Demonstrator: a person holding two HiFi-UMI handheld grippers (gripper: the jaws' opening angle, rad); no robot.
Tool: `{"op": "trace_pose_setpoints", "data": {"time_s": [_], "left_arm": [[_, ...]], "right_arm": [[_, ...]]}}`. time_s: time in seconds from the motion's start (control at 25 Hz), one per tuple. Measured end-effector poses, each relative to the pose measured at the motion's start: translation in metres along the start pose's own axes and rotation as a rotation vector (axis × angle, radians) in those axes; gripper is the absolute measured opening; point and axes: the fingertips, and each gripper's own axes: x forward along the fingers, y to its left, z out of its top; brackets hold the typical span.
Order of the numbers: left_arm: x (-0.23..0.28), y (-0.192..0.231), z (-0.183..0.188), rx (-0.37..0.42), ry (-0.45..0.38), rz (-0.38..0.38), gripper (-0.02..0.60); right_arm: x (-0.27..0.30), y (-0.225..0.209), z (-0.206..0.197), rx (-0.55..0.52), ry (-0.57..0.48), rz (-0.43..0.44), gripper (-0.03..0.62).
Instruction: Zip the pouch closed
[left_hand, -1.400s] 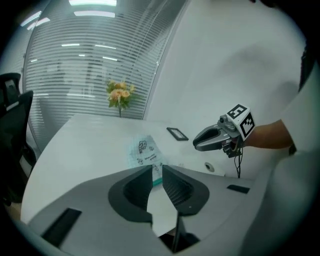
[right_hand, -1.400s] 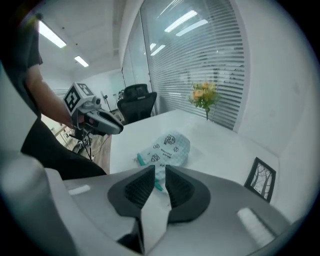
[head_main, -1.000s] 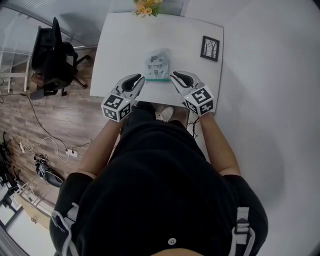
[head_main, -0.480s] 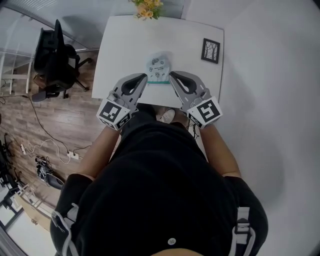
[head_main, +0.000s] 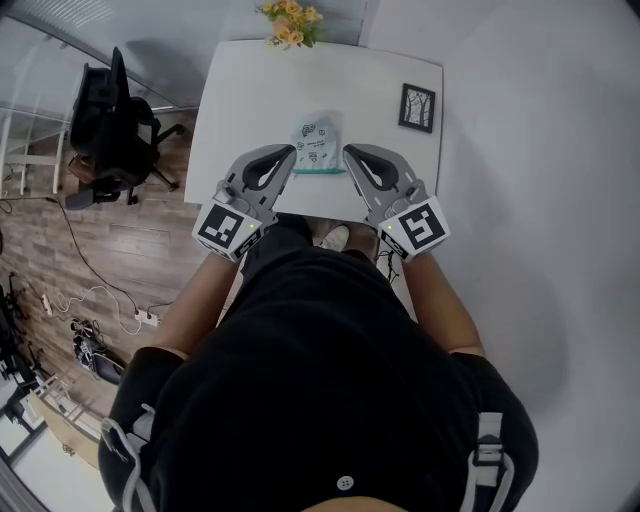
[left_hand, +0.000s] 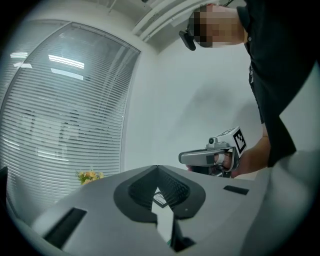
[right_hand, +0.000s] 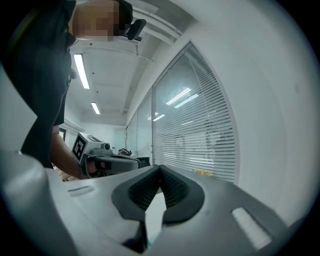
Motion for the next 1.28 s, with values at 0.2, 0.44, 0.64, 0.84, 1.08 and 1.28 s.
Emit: {"op": "trace_pose_setpoints", "data": {"time_s": [0.2,0.44,0.64,0.84,1.08,1.28], "left_arm": [[0.004,-0.002,0.007,0.006,-0.014,0.004,0.008],[0.003,-0.001,0.010,-0.014,-0.014,0.015,0.008],[0.001,0.008,0.004,-0.011,0.006,0.049,0.008],[0.002,0.009,0.001,-0.014,0.019,0.063,0.009],[0.003,0.005,0.001,-0.007,0.001,0.052,0.009],[0.005,0.006,0.000,-0.010,0.006,0.049,0.009]], "right_arm": [[-0.004,-0.002,0.008,-0.013,-0.008,-0.006,0.011],[-0.008,-0.007,0.012,-0.009,-0.005,-0.016,0.011],[-0.008,-0.010,0.007,-0.012,0.000,-0.027,0.011],[-0.012,-0.013,0.005,-0.005,-0.002,-0.043,0.011],[-0.014,-0.014,0.002,-0.007,-0.001,-0.051,0.011],[-0.011,-0.015,0.001,-0.007,0.002,-0.050,0.011]]}}
